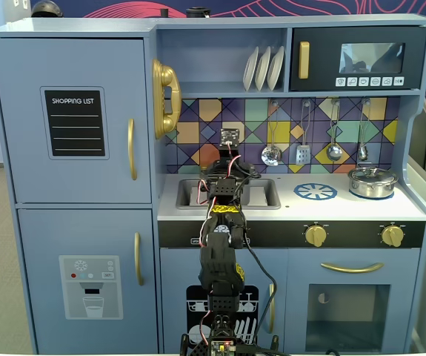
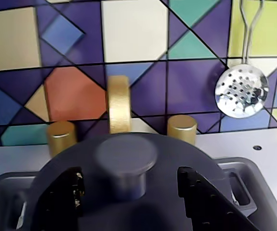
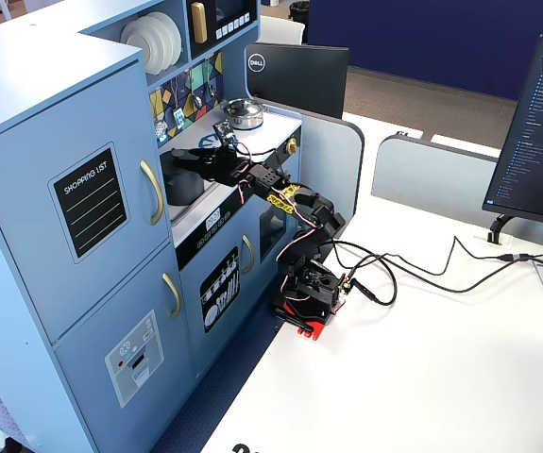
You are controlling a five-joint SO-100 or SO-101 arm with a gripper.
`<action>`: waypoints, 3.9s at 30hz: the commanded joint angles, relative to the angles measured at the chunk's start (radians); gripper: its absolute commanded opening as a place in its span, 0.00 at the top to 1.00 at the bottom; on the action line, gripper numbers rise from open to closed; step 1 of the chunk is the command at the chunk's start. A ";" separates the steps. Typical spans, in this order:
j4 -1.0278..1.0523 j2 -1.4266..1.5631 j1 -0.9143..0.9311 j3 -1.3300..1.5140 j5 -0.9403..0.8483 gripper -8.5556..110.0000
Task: Take off the lid from the gray recipient and place it on the counter
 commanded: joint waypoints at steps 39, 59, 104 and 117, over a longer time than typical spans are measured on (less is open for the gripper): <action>-0.064 -0.098 0.061 -0.305 -0.063 0.93; -0.195 -0.143 0.486 -0.110 0.003 0.93; -0.471 -0.434 0.522 0.038 -0.055 0.78; -0.537 -0.400 0.526 0.023 -0.021 0.66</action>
